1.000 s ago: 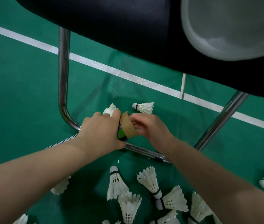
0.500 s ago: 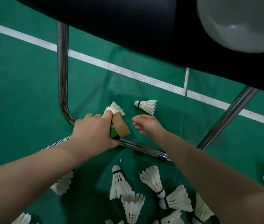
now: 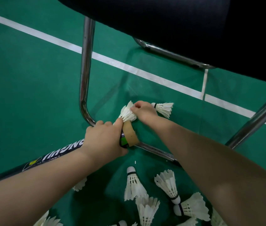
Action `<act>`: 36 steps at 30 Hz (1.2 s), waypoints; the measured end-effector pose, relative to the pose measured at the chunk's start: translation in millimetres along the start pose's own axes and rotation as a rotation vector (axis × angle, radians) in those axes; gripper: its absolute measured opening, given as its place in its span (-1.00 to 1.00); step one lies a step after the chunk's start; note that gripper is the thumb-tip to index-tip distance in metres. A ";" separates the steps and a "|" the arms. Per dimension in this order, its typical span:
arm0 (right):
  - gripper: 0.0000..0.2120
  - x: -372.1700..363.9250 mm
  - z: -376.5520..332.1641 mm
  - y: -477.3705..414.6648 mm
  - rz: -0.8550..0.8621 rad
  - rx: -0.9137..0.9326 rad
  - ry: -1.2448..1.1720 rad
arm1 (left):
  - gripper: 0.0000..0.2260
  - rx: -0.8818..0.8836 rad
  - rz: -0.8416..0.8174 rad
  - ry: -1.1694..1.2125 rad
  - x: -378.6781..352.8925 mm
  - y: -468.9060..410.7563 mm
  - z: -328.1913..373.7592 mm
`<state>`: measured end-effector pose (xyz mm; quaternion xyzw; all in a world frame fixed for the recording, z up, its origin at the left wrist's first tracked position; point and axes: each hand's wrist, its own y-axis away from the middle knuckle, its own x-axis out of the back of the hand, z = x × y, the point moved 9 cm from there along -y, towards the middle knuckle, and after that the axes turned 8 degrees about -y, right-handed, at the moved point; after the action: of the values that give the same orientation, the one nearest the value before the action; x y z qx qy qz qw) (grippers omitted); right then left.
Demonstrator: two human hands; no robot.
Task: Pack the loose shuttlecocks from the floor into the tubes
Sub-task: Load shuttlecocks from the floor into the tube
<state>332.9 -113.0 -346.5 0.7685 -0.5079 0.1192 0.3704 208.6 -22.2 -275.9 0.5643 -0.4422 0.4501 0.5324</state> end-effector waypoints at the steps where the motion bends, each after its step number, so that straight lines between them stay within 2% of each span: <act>1: -0.83 5.3 0.7 3.2 0.019 0.012 -0.041 | -0.47 0.001 0.004 0.002 1.2 0.2 -1.5; 7: -0.87 44.3 25.4 31.2 0.102 0.041 -0.240 | -0.51 -0.002 0.004 0.013 -1.9 4.5 -11.1; 12: -0.92 53.0 45.6 39.9 0.133 0.028 -0.231 | -0.50 -0.002 0.000 0.012 -4.1 5.7 -11.0; 16: -0.82 40.1 46.8 43.4 0.115 0.087 -0.134 | -0.50 0.003 0.001 0.015 -3.8 5.2 -11.2; 19: -0.82 36.0 47.5 45.6 0.095 0.127 -0.035 | -0.50 0.002 -0.004 0.019 -3.8 5.2 -11.6; 22: -0.84 36.8 55.6 47.5 0.066 0.075 -0.106 | -0.50 0.004 0.000 0.021 -3.0 5.2 -11.6; 26: -0.64 38.2 69.8 49.7 0.039 -0.006 -0.164 | -0.49 -0.001 -0.005 0.010 -5.0 4.9 -8.6; 28: -0.62 46.3 73.3 48.8 0.102 -0.003 -0.215 | -0.50 -0.001 -0.010 0.015 -5.6 4.8 -7.4; 30: -0.74 62.4 75.9 42.3 0.224 -0.013 -0.271 | -0.50 -0.002 -0.013 0.018 -5.3 3.7 -6.5; 33: -0.91 89.1 78.6 29.1 0.410 -0.082 -0.185 | -0.50 -0.006 -0.016 0.014 -4.3 2.2 -4.3; 36: -0.83 91.1 86.4 15.8 0.380 -0.182 -0.297 | -0.50 -0.008 -0.008 0.002 -3.7 1.2 -3.0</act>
<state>343.9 -239.0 -348.7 0.6319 -0.7006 0.0263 0.3305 206.5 -19.1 -279.2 0.5633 -0.4413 0.4468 0.5370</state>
